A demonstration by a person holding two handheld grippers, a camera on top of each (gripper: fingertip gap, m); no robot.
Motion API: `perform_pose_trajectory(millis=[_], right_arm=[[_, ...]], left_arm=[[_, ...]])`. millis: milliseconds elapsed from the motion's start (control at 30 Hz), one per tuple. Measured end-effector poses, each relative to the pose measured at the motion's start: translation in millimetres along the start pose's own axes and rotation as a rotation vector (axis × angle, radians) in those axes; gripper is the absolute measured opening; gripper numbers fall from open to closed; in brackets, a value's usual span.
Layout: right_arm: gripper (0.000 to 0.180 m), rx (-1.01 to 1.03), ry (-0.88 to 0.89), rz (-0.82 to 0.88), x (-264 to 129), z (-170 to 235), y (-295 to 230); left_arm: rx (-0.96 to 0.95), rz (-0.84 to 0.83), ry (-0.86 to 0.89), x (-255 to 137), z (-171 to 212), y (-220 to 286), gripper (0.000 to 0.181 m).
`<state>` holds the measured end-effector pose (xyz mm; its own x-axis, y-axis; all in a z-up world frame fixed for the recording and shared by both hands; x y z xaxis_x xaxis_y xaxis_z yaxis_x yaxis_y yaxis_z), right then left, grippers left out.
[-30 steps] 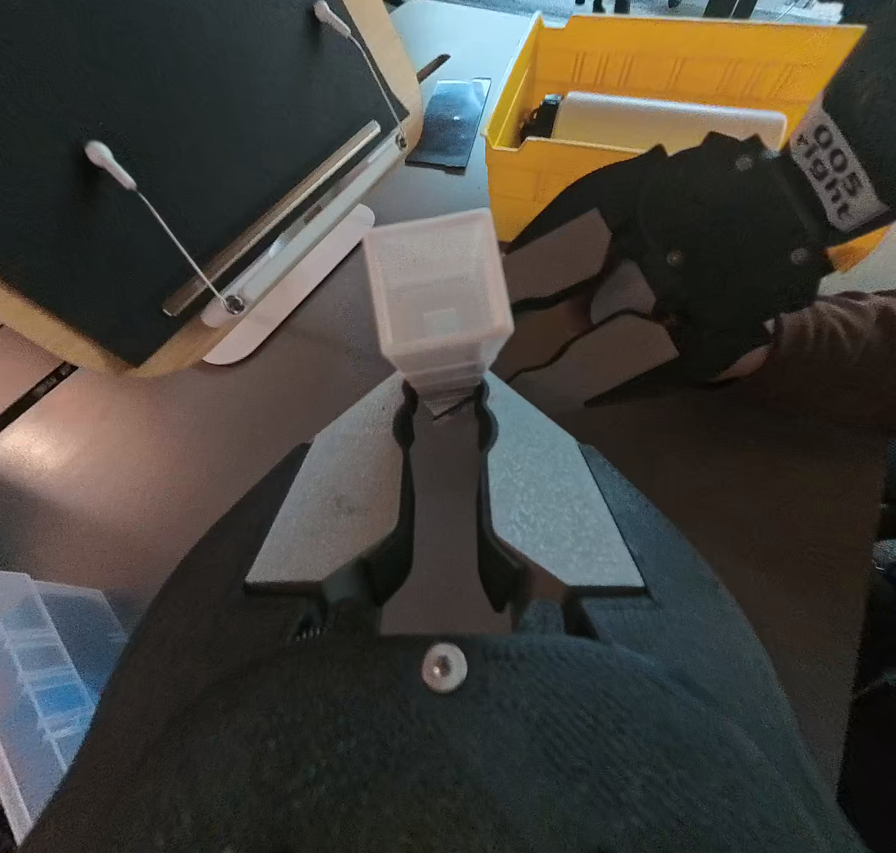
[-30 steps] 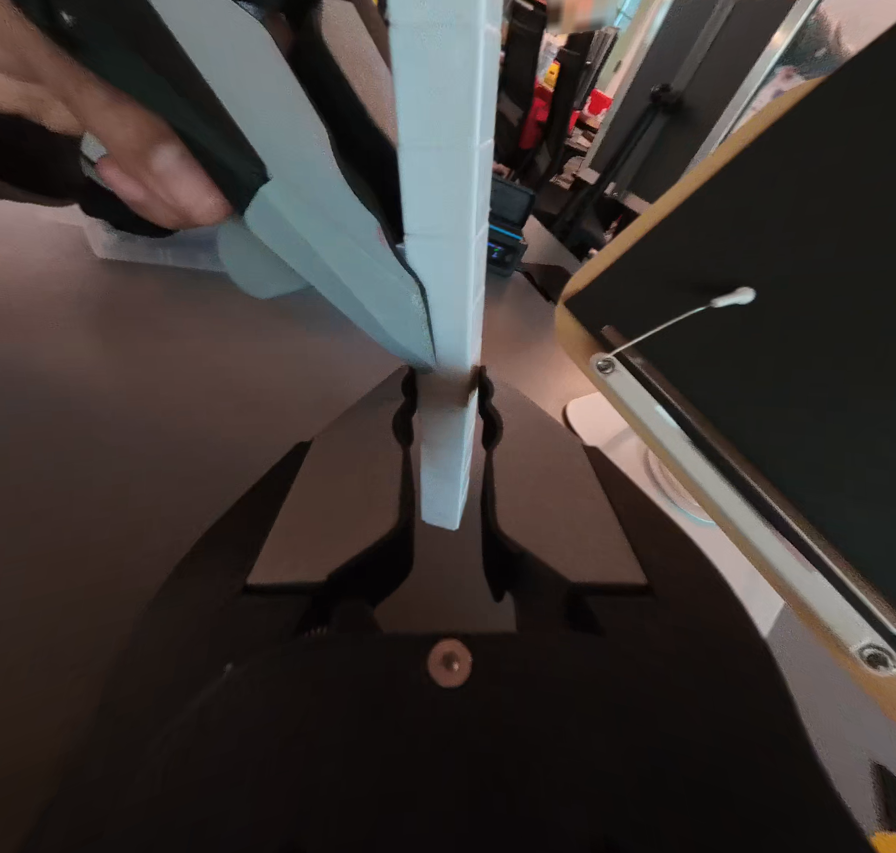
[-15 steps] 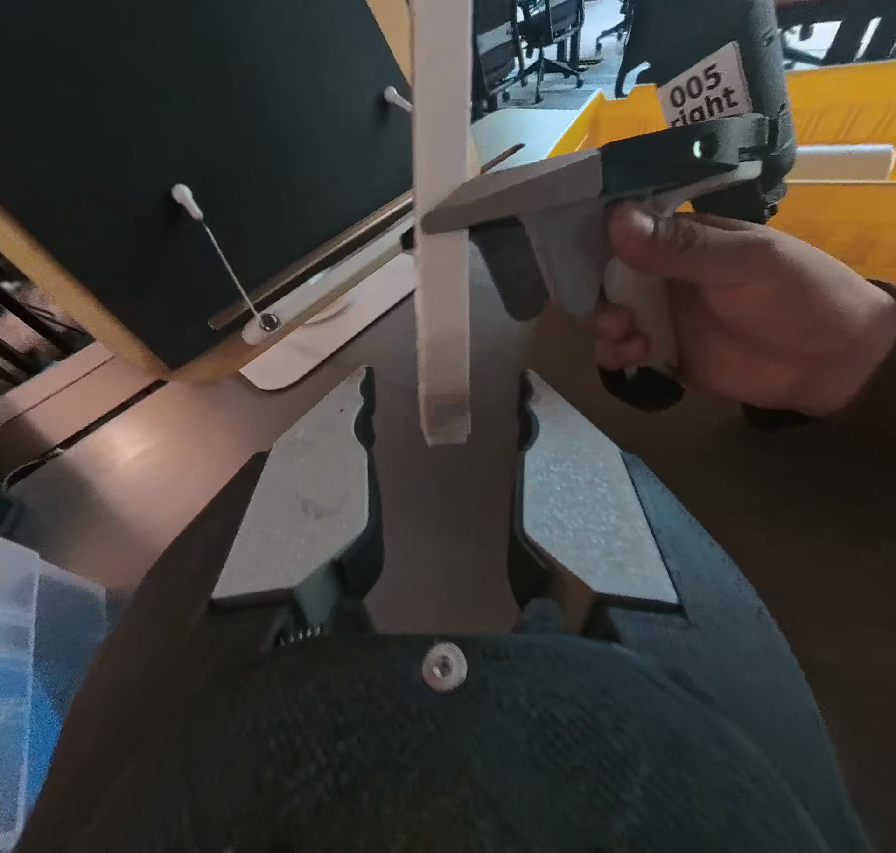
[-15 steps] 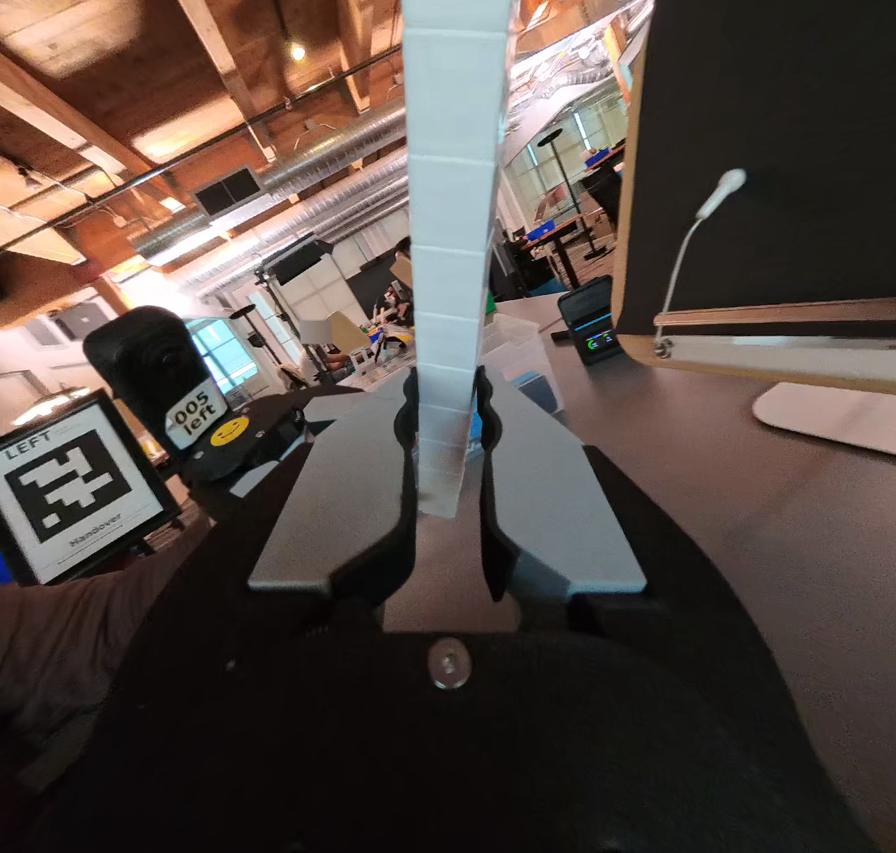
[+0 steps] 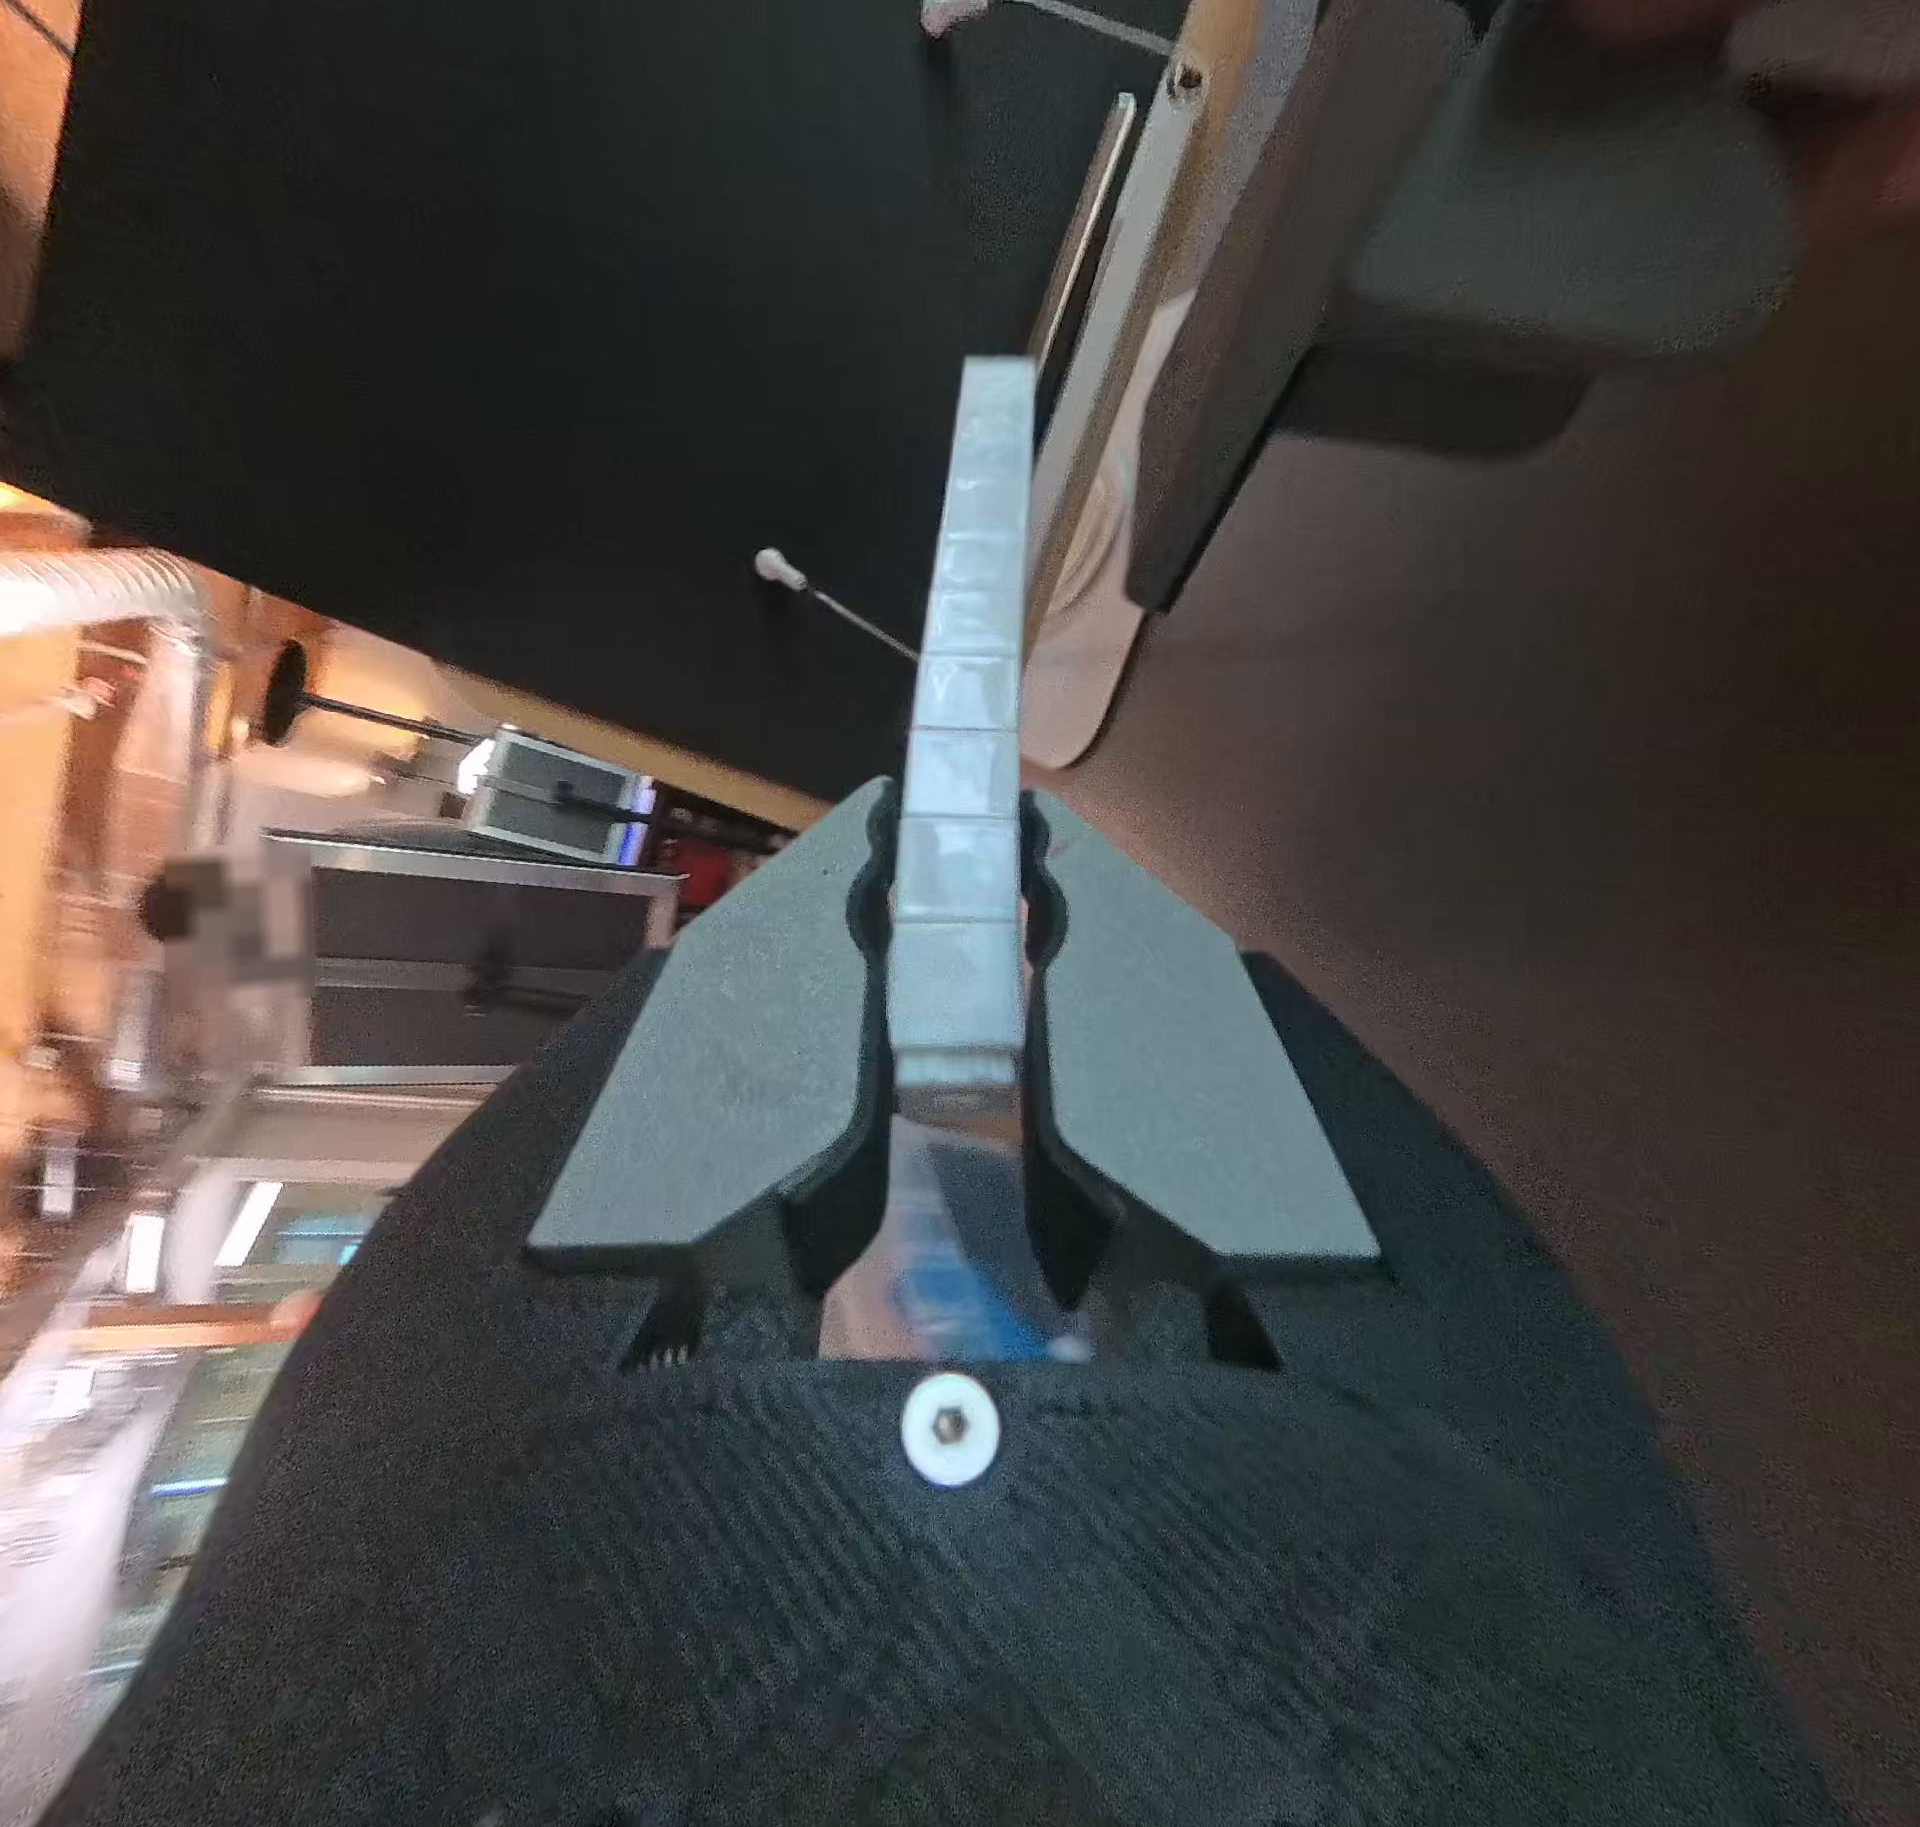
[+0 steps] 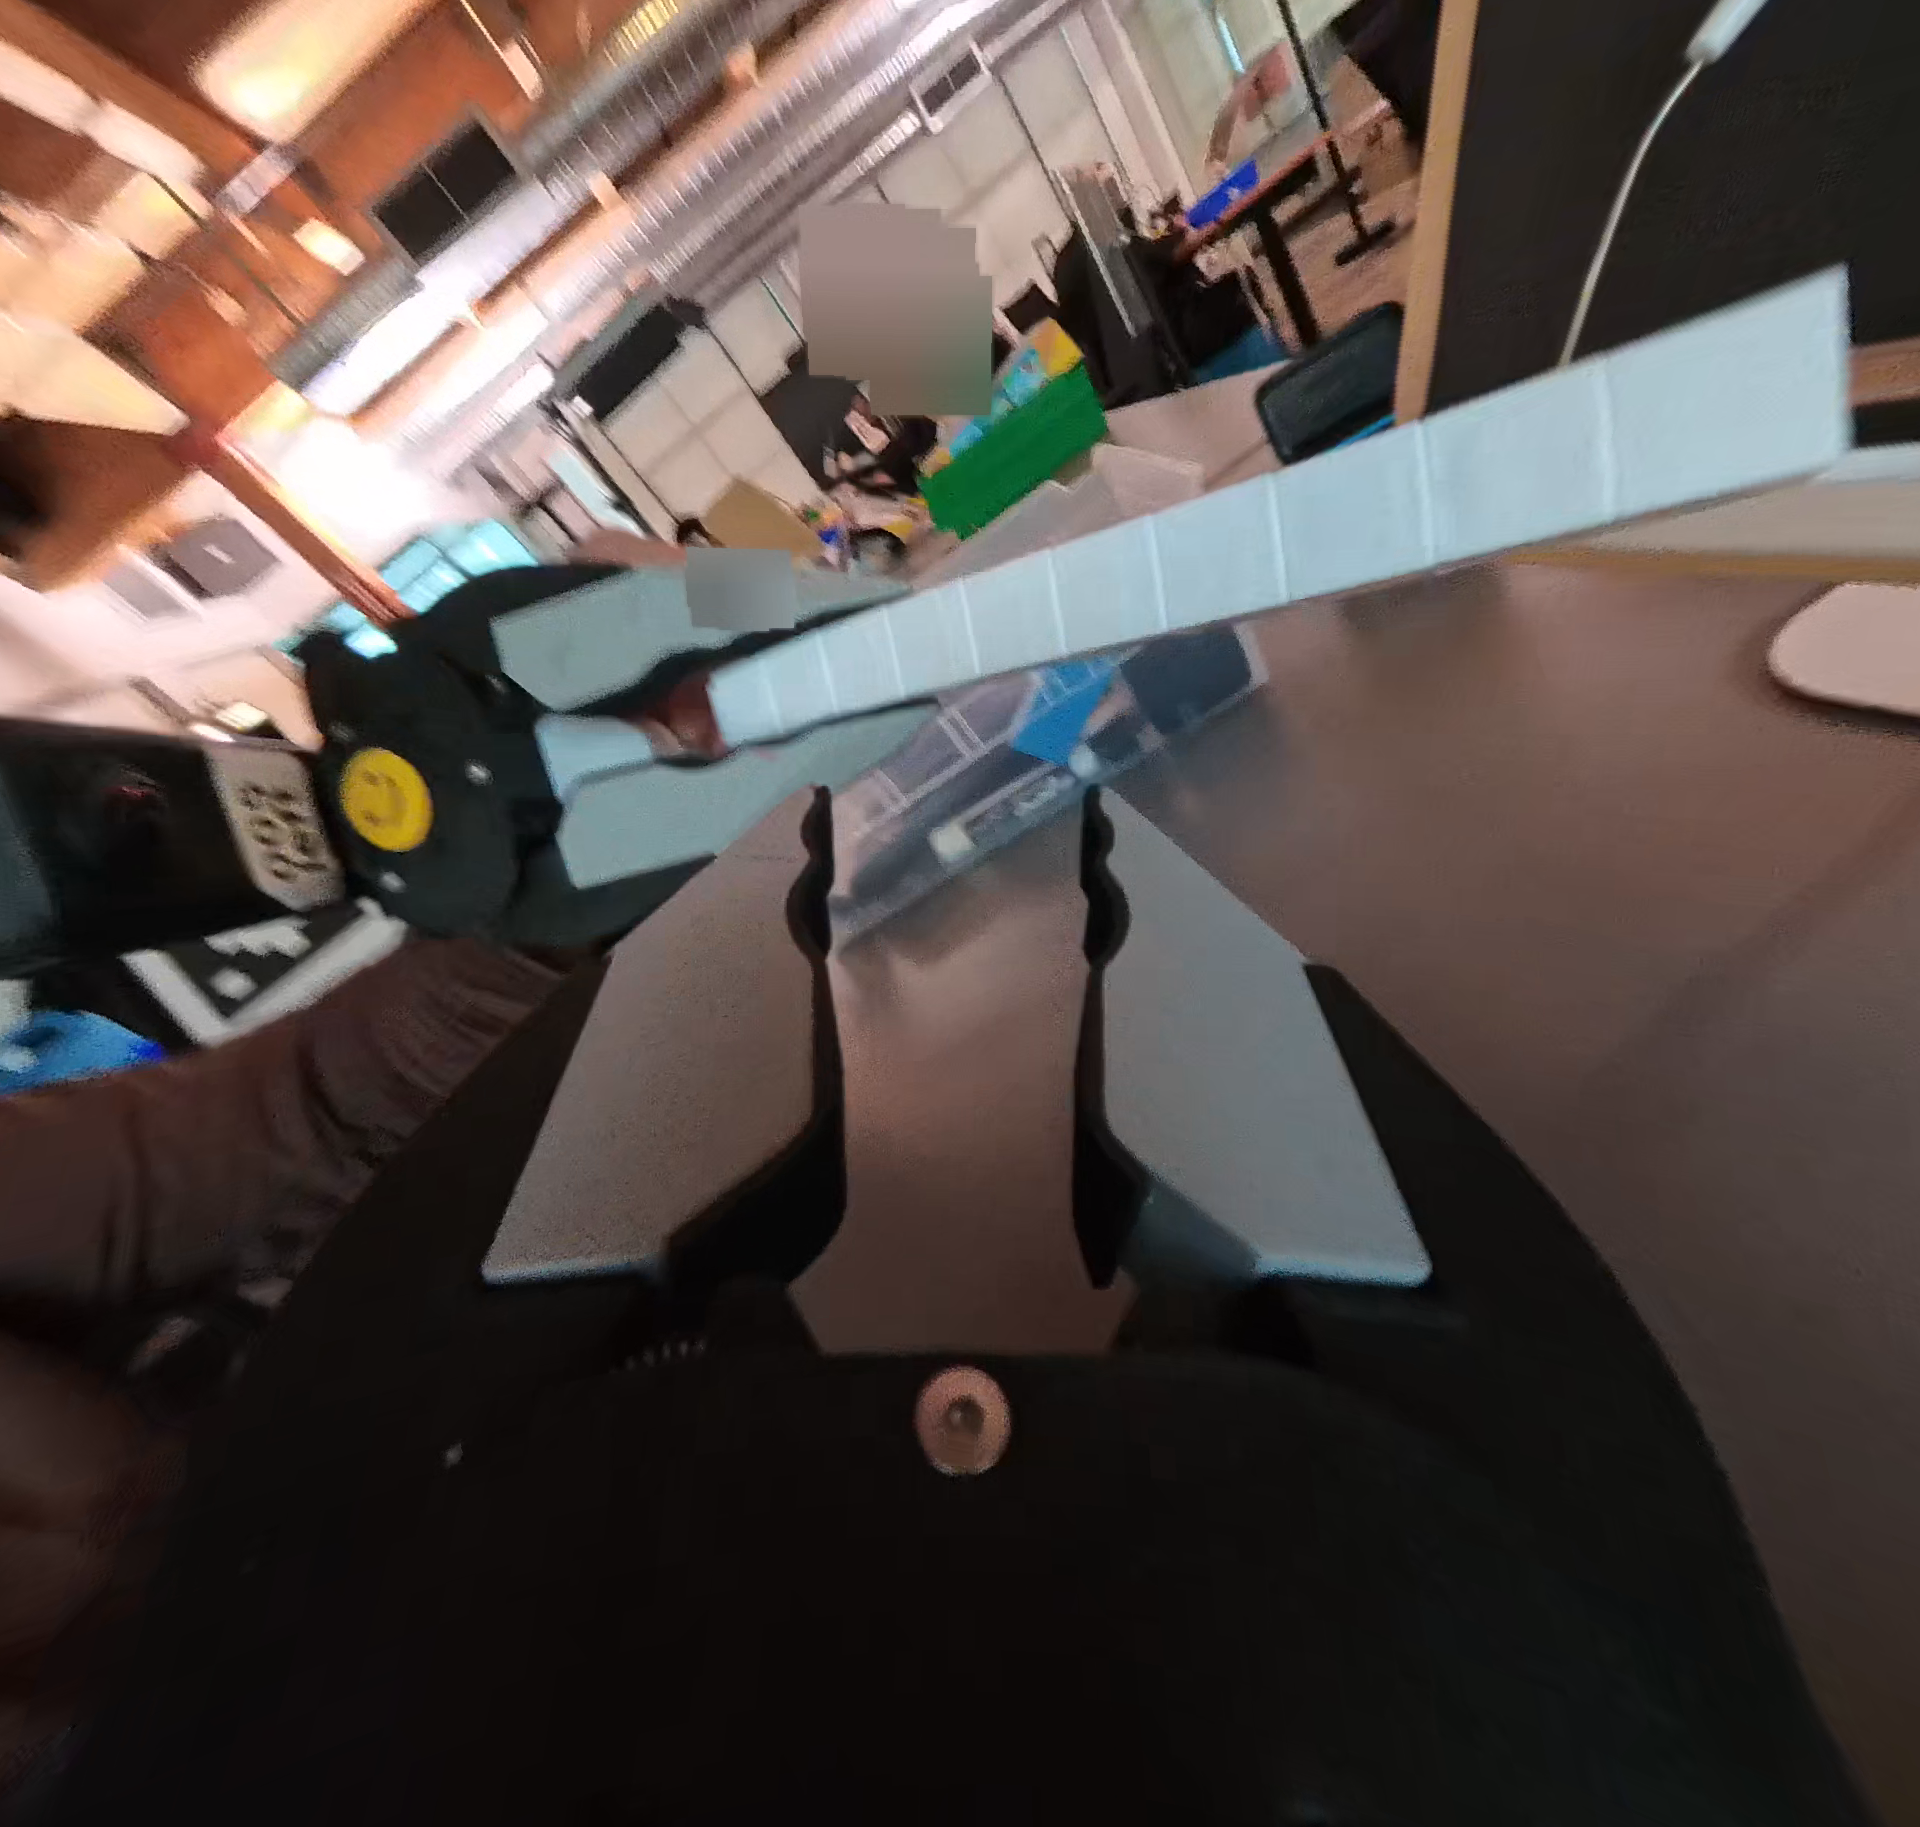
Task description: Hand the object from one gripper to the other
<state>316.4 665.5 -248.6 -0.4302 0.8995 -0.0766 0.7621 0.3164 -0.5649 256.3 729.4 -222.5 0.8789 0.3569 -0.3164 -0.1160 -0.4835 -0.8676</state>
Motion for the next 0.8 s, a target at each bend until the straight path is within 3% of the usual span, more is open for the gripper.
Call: perform_pose_trajectory(millis=[133, 267, 467, 533, 567, 600, 700, 800], right_arm=[[0.049, -0.227, -0.082, 0.200, -1, 0, -2], [0.071, -0.437, -0.118, 0.385, 0, -1, -3], [0.076, -0.760, -0.292, 0.607, 15, 15, -5], [0.062, -0.821, -0.349, 0.626, 20, 23, -5], [0.037, -0.843, -0.378, 0.599, 23, 28, -8], [0.026, -0.853, -0.387, 0.574, 25, 31, -12], [0.022, -0.774, -0.360, 0.513, 22, 27, -16], [0.020, -0.601, -0.288, 0.447, 11, 16, -11]], left_arm=[[0.216, 0.004, -0.066, -5, 8, -11, 0.019], [0.377, 0.082, -0.071, -14, 10, -12, 0.019], [0.458, 0.304, -0.018, -36, 0, 3, 0.019], [0.458, 0.384, -0.008, -43, -4, 9, 0.019], [0.449, 0.416, -0.009, -45, -5, 10, 0.019], [0.429, 0.431, -0.018, -46, -6, 8, 0.019], [0.294, 0.381, 0.005, -43, -12, -9, 0.029], [-0.012, 0.324, 0.145, -47, -25, -36, 0.046]])
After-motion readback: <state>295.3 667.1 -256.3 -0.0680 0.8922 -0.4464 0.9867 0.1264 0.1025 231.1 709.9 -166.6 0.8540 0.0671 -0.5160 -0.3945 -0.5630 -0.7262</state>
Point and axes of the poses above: each gripper's, where its closed fingertips meet, x out along the fingers, z out of its underside, y = z × x across the jaws, the point moved 4 cm from there along -x, back along the fingers, and after that the axes turned 7 degrees about -y, right-handed, at the moved point
